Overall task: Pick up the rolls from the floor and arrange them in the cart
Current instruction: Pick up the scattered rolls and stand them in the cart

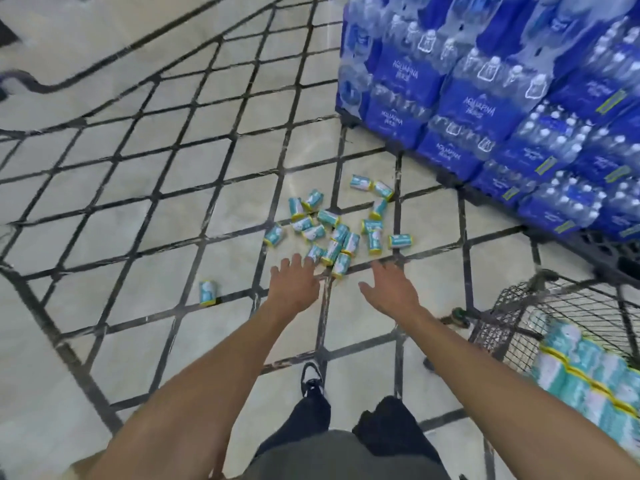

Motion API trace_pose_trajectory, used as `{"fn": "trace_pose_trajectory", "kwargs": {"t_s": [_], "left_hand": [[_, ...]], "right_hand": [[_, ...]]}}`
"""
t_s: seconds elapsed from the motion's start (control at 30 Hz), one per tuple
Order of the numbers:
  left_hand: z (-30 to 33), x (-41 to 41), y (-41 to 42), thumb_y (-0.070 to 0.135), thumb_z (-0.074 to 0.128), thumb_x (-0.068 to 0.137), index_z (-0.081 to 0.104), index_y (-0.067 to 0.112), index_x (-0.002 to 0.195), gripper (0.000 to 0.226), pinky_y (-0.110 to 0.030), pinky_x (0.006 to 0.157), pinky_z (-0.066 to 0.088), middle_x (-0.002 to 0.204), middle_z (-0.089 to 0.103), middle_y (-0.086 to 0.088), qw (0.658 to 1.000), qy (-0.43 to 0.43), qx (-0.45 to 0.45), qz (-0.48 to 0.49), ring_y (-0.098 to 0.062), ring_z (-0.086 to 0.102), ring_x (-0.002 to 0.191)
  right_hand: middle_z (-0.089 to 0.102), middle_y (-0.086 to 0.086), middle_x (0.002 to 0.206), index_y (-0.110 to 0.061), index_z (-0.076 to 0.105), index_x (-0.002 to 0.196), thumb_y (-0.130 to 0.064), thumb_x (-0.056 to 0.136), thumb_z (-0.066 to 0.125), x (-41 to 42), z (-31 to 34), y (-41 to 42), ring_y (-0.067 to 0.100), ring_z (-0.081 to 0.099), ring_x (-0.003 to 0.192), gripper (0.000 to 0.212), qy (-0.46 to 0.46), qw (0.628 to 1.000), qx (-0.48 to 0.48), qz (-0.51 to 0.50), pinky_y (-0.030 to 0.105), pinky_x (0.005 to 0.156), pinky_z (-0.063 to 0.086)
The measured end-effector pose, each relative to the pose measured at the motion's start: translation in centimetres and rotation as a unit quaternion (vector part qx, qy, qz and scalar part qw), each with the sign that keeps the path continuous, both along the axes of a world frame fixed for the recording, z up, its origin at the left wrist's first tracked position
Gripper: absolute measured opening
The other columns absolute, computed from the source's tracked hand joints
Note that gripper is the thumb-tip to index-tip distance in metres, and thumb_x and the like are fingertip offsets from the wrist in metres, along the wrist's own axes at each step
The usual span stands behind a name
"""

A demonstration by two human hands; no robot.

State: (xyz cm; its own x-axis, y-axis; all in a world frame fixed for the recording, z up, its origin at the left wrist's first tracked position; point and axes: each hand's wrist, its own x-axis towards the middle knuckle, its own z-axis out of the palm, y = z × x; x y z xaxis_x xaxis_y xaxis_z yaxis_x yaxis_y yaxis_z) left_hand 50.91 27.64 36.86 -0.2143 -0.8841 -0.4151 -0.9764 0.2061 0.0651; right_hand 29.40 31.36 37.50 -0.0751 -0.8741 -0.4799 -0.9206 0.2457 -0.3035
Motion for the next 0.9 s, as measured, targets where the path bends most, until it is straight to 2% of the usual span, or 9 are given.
{"fn": "trace_pose_trajectory", "kwargs": {"t_s": [0.13,0.23,0.33,0.47,0.57,0.7,0.8,0.9], "left_hand": [[-2.7,0.8,-6.0,0.041,0.043,0.099,0.04,0.016,0.14,0.049,-0.052,0.098,0.043,0.137,0.045,-0.011,0.999,-0.001,0.033,-0.012,-0.037,0.048,0.121],[-5.7,0.3,-10.6,0.039,0.044,0.098,0.041,0.015,0.139,0.048,-0.049,0.096,0.043,0.135,0.047,-0.011,0.998,-0.003,0.052,-0.022,-0.035,0.049,0.12],[-9.6,-0.9,-15.9,0.039,0.046,0.098,0.04,0.014,0.14,0.049,-0.048,0.094,0.043,0.133,0.047,-0.011,0.997,0.0,0.079,-0.027,-0.035,0.049,0.12],[-16.2,-2.4,-23.1,0.041,0.048,0.099,0.038,0.014,0.142,0.052,-0.045,0.089,0.045,0.13,0.048,-0.011,0.993,-0.002,0.113,-0.016,-0.034,0.052,0.117],[-23.2,-3.2,-28.2,0.039,0.05,0.098,0.037,0.013,0.141,0.053,-0.047,0.089,0.045,0.129,0.046,-0.011,0.99,0.0,0.141,-0.002,-0.034,0.05,0.118],[-35.3,-3.0,-33.5,0.03,0.056,0.092,0.035,0.009,0.141,0.058,-0.051,0.092,0.045,0.131,0.043,-0.014,0.979,0.016,0.199,0.045,-0.038,0.046,0.12],[-45.0,-2.4,-36.4,0.022,0.059,0.086,0.035,0.009,0.139,0.059,-0.049,0.092,0.041,0.132,0.041,-0.014,0.965,0.017,0.244,0.098,-0.038,0.044,0.121],[-55.3,-2.3,-38.5,0.023,0.061,0.088,0.031,0.009,0.141,0.063,-0.048,0.099,0.041,0.136,0.039,-0.016,0.945,0.013,0.283,0.162,-0.039,0.043,0.125]], "right_hand": [[0.048,0.016,0.144,-0.02,0.037,0.151,-0.048,0.097,0.056,0.9,-3.4,-5.0,0.038,0.047,0.132,0.064,-0.047,0.995,0.041,-0.079,0.048,0.104,0.047],[0.049,0.016,0.142,-0.017,0.039,0.15,-0.046,0.095,0.061,0.6,-6.8,-9.0,0.035,0.048,0.132,0.066,-0.088,0.98,0.065,-0.167,0.045,0.105,0.046],[0.046,0.016,0.145,-0.014,0.038,0.151,-0.041,0.093,0.067,0.1,-10.8,-13.3,0.034,0.047,0.135,0.069,-0.123,0.956,0.075,-0.255,0.042,0.107,0.044],[0.051,0.018,0.139,-0.015,0.037,0.15,-0.035,0.089,0.072,-0.5,-18.3,-19.9,0.035,0.052,0.128,0.073,-0.163,0.908,0.118,-0.367,0.036,0.097,0.044],[0.051,0.017,0.139,-0.014,0.034,0.151,-0.033,0.087,0.076,-0.8,-25.4,-24.7,0.033,0.054,0.126,0.079,-0.191,0.865,0.146,-0.44,0.033,0.094,0.044],[0.048,0.015,0.142,-0.011,0.031,0.152,-0.027,0.085,0.08,-0.3,-36.7,-29.1,0.029,0.051,0.127,0.085,-0.205,0.83,0.163,-0.492,0.027,0.085,0.037],[0.049,0.013,0.14,-0.013,0.028,0.154,-0.026,0.082,0.083,0.5,-46.1,-31.7,0.022,0.052,0.112,0.092,-0.21,0.815,0.185,-0.507,0.028,0.08,0.039],[0.052,0.014,0.137,-0.014,0.028,0.151,-0.024,0.077,0.086,1.3,-55.9,-33.3,0.022,0.052,0.104,0.094,-0.191,0.798,0.197,-0.536,0.031,0.077,0.042]]}}
